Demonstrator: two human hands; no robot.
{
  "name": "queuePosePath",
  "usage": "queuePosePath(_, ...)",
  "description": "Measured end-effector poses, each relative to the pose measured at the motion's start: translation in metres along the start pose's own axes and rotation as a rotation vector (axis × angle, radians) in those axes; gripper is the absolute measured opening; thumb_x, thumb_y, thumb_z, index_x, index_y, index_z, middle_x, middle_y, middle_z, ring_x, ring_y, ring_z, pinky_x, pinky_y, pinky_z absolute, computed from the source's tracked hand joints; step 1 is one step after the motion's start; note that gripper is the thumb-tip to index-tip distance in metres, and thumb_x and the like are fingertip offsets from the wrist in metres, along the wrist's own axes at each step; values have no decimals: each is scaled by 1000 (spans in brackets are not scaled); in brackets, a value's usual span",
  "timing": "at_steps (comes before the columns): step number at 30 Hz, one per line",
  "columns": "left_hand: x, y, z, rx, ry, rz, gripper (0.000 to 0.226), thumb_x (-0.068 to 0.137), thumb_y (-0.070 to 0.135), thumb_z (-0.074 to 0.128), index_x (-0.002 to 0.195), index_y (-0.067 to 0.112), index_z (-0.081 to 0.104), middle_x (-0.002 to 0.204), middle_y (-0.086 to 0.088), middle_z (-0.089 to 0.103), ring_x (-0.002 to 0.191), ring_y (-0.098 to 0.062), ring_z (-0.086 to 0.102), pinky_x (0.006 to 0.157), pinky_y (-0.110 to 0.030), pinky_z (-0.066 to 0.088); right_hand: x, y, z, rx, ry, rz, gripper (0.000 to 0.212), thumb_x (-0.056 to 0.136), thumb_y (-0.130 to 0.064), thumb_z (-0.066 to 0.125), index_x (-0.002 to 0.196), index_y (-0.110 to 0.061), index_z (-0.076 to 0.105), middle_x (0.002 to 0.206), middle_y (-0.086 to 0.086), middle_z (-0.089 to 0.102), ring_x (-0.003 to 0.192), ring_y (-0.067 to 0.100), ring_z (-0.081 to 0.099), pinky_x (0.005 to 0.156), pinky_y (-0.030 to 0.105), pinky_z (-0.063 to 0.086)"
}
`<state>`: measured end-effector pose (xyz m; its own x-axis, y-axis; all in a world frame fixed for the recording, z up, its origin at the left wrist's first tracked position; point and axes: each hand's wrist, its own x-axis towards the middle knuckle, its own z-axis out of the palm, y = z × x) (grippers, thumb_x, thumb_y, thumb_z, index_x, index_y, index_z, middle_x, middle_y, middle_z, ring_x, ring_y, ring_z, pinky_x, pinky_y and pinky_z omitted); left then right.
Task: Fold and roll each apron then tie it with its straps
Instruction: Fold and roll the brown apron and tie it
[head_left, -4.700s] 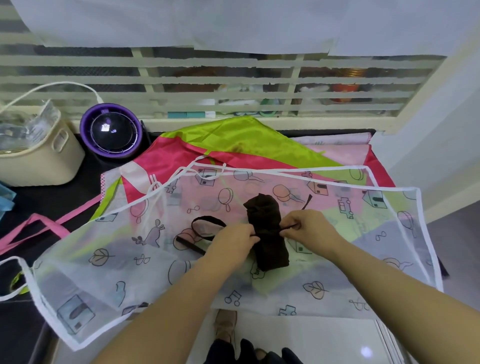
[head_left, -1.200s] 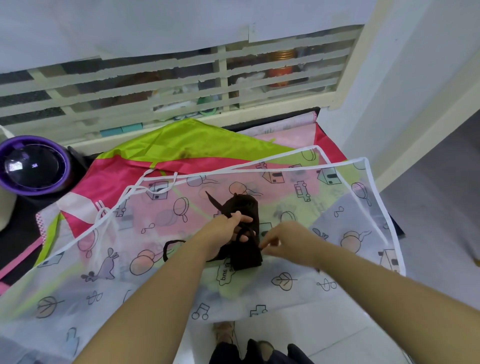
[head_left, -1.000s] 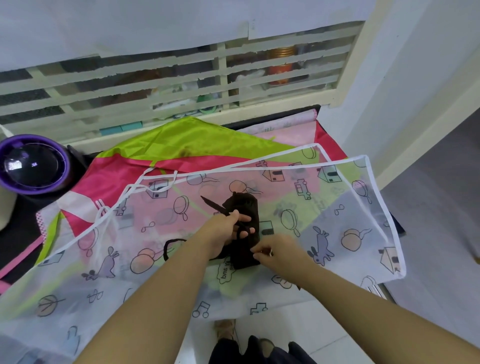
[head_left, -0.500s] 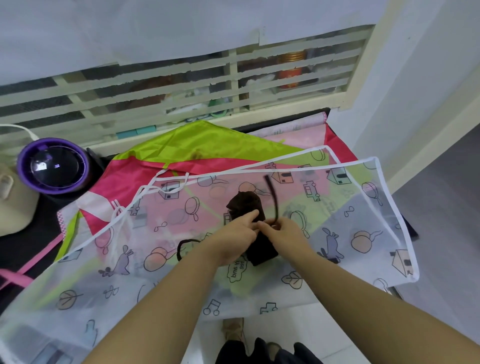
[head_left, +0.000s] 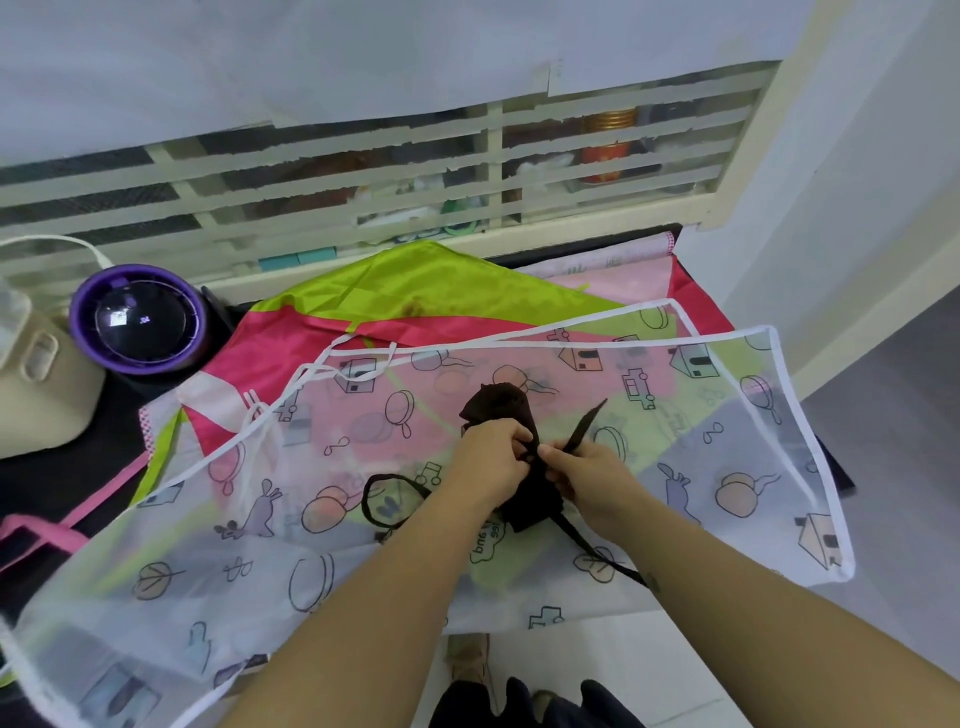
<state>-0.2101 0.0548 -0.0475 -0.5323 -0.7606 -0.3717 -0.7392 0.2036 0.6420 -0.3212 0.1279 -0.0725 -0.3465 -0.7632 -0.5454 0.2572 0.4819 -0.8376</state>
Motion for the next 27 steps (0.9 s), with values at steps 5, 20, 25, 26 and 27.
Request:
queuePosePath(5, -1, -10, 4, -29, 44, 9, 27, 91, 17, 61, 118, 21, 62, 106, 5, 62, 99, -9, 57, 80, -17, 41, 2, -1, 0, 52, -23, 34, 15, 94, -10, 56, 84, -11, 66, 67, 3, 53, 63, 12, 47, 67, 26, 43)
queuePosePath(20, -7, -44, -4, 273, 166, 76, 26, 99, 17, 43, 117, 13, 61, 108, -4, 65, 93, -20, 62, 82, -28, 49, 10, -21, -37, -699, 55, -223, 7, 91, -16, 62, 85, -17, 66, 70, -4, 67, 68, 5, 63, 62, 13, 45)
queuePosePath(25, -7, -51, -9, 680, 123, 194, 19, 95, 9, 44, 110, 11, 56, 98, -4, 60, 86, -23, 60, 68, -30, 44, 13, -23, -45, -764, 78, -246, 7, 92, -18, 60, 90, -18, 66, 68, -3, 66, 68, 2, 59, 60, 9, 38)
queuePosePath(26, -7, -53, -9, 717, 113, 212, 18, 94, 7, 45, 109, 11, 54, 98, -4, 59, 85, -23, 59, 65, -29, 41, 13, -23, -45, -765, 76, -247, 7, 92, -17, 60, 90, -18, 66, 67, -3, 66, 66, 2, 58, 58, 9, 37)
queuePosePath(27, -8, -56, -10, 740, 102, 229, 18, 94, 6, 45, 110, 10, 53, 98, -4, 59, 85, -24, 60, 63, -28, 39, 13, -23, -45, -755, 79, -251, 7, 92, -17, 60, 89, -18, 66, 65, -4, 65, 62, 1, 56, 55, 10, 36)
